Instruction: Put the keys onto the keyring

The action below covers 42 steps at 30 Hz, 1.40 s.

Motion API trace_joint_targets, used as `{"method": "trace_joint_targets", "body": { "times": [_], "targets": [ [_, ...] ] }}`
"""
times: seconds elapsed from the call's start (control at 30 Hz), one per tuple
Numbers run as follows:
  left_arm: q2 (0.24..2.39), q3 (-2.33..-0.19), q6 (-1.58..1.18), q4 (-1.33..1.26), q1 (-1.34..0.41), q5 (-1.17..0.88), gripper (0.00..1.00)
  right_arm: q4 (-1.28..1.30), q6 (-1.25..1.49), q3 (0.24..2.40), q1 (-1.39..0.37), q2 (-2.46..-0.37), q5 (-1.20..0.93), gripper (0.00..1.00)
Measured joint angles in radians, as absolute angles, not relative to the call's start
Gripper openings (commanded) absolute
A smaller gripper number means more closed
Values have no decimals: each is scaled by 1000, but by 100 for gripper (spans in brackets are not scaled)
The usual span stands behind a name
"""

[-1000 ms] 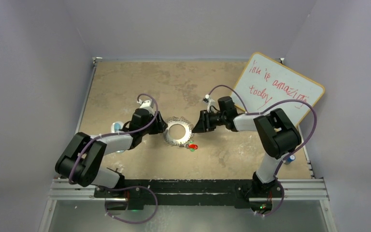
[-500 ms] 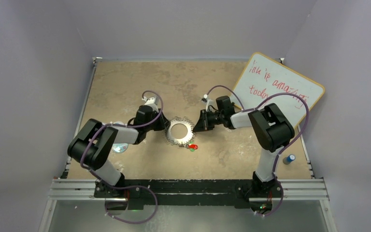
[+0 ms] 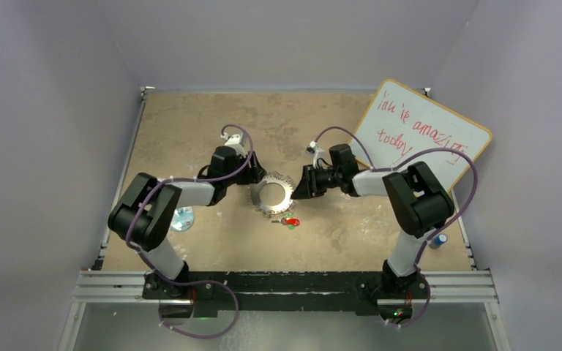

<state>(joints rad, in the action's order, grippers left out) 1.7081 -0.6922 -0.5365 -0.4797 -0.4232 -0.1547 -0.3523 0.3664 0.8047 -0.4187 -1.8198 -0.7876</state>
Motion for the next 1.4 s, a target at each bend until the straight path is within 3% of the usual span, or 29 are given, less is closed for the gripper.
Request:
{"method": "trace_joint_targets", "body": {
  "times": [0.23,0.5,0.63,0.83,1.07,1.2,1.4],
  "targets": [
    [1504,-571,-508,-425,-424,-56,56,-329,318,804,-419,-1758,-735,53],
    [1390,-346,-561,-493,-424,-86,47,-258,233,817,-463,-1744,-693,58],
    [1394,-309,-610,-564,-424,-144,42,-213,202,844,-528,-1732,-637,55],
    [1474,-296,-665,-681,-427,-217,29,-185,199,884,-557,-1743,-581,37],
    [1526,-296,-701,-748,-428,-253,20,-163,204,1001,-554,-1870,-561,33],
    [1526,-296,-715,-759,-436,-258,20,-154,201,1076,-554,-1924,-546,37],
    [1515,-295,-714,-752,-441,-247,32,-126,173,1124,-554,-1920,-488,50]
  ]
}}
